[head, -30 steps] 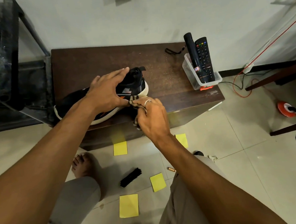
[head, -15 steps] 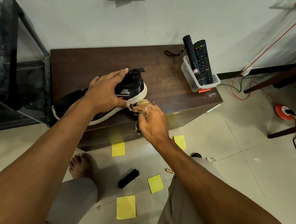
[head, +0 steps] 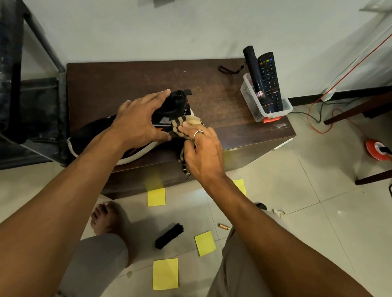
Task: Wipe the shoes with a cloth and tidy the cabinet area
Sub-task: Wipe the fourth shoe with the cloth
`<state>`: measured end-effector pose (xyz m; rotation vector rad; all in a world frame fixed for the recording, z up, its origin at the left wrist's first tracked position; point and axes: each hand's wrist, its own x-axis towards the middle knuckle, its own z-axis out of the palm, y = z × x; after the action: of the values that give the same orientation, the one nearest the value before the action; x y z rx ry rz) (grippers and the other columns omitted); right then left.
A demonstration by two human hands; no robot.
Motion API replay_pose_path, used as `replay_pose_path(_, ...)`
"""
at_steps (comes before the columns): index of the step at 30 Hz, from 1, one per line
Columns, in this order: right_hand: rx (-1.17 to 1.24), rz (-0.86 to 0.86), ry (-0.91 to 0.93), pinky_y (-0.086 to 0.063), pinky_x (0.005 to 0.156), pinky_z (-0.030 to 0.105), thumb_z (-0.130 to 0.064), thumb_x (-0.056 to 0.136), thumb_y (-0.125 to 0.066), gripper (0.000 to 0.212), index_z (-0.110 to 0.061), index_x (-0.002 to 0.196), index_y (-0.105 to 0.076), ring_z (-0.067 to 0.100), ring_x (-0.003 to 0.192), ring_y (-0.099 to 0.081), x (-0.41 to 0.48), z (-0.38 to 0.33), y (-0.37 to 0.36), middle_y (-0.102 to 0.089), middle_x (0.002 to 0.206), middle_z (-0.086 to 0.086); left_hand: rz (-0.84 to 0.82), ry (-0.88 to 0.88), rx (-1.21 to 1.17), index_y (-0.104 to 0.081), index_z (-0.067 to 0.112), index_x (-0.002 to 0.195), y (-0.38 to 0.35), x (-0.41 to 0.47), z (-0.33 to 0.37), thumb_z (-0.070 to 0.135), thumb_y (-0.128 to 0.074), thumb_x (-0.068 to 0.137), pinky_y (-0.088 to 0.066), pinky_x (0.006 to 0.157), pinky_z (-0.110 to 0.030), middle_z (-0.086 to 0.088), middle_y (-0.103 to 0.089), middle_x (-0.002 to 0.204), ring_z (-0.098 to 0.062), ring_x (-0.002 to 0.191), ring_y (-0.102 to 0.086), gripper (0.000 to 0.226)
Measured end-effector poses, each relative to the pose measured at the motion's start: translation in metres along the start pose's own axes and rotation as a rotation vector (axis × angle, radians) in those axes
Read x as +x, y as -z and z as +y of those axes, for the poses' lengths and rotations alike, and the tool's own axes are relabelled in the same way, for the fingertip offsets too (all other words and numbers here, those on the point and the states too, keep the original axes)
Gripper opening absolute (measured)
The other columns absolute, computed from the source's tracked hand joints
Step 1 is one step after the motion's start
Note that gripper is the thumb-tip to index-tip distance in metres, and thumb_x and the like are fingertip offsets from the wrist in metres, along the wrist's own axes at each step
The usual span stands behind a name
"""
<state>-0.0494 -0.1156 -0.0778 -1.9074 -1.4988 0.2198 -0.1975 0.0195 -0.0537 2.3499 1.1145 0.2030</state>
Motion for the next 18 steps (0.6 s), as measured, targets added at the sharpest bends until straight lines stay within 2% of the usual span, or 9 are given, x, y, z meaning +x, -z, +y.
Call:
replay_pose_path(3, 0.035, 0.149, 0.071, -0.049, 0.089, 0.023, 0.006, 0.089, -0.059, 0.044, -0.012, 0.128, -0.071, 0.016, 0.1, -0.052, 0.001, 0.001, 0.003, -0.068, 0.132, 0.001, 0.002, -0.004, -0.003, -0.011, 0.037, 0.161, -0.001, -0.001, -0.002, 0.049, -0.082, 0.076, -0.012, 0.122, -0.057, 0.009, -0.023, 0.166, -0.021, 0.151, -0.024, 0.112)
replay_pose_path(5, 0.08, 0.248, 0.113, -0.049, 0.091, 0.021, 0.013, 0.088, -0.06, 0.051, -0.007, 0.135, -0.065, 0.02, 0.101, -0.054, 0.007, 0.003, -0.003, -0.063, 0.139, 0.006, 0.006, -0.001, -0.013, -0.012, 0.036, 0.161, -0.001, -0.002, -0.002, 0.048, -0.082, 0.076, -0.01, 0.123, -0.057, 0.009, -0.023, 0.166, -0.02, 0.151, -0.024, 0.111)
replay_pose_path(8, 0.053, 0.124, 0.107, -0.051, 0.099, 0.029, 0.015, 0.086, -0.06, 0.055, -0.007, 0.137, -0.063, 0.024, 0.109, -0.056, 0.003, -0.002, -0.018, -0.06, 0.144, 0.006, 0.019, -0.015, -0.026, -0.013, 0.036, 0.161, -0.001, -0.003, -0.002, 0.048, -0.082, 0.076, -0.01, 0.122, -0.057, 0.009, -0.024, 0.166, -0.019, 0.151, -0.025, 0.109)
replay_pose_path(11, 0.036, 0.067, 0.047, -0.048, 0.101, 0.024, 0.006, 0.087, -0.059, 0.045, -0.008, 0.128, -0.07, 0.022, 0.111, -0.058, -0.001, -0.005, -0.021, -0.065, 0.137, 0.003, 0.02, -0.023, -0.028, -0.014, 0.036, 0.161, -0.001, -0.002, -0.003, 0.045, -0.081, 0.077, -0.011, 0.122, -0.058, 0.009, -0.025, 0.165, -0.019, 0.15, -0.026, 0.108)
replay_pose_path(15, 0.072, 0.131, 0.08, -0.054, 0.086, 0.035, -0.01, 0.088, -0.049, 0.036, -0.008, 0.112, -0.076, 0.022, 0.097, -0.059, -0.004, -0.003, -0.007, -0.073, 0.116, 0.004, 0.014, -0.012, -0.034, -0.013, 0.037, 0.161, -0.001, -0.001, -0.003, 0.044, -0.081, 0.077, -0.011, 0.122, -0.057, 0.009, -0.025, 0.165, -0.02, 0.15, -0.025, 0.108)
replay_pose_path(16, 0.096, 0.177, 0.088, -0.053, 0.085, 0.034, -0.009, 0.089, -0.049, 0.037, -0.007, 0.115, -0.075, 0.022, 0.097, -0.058, -0.003, -0.002, -0.005, -0.073, 0.119, 0.005, 0.018, -0.017, -0.026, -0.013, 0.037, 0.161, -0.001, -0.001, -0.004, 0.047, -0.081, 0.077, -0.012, 0.122, -0.058, 0.009, -0.025, 0.165, -0.02, 0.15, -0.026, 0.109)
replay_pose_path(18, 0.123, 0.23, 0.072, -0.049, 0.093, 0.024, 0.001, 0.09, -0.051, 0.044, -0.007, 0.128, -0.07, 0.021, 0.102, -0.056, 0.002, 0.0, -0.006, -0.067, 0.134, 0.005, 0.017, -0.011, -0.017, -0.013, 0.037, 0.161, -0.002, -0.001, -0.005, 0.051, -0.082, 0.076, -0.012, 0.122, -0.057, 0.009, -0.025, 0.165, -0.02, 0.151, -0.025, 0.11)
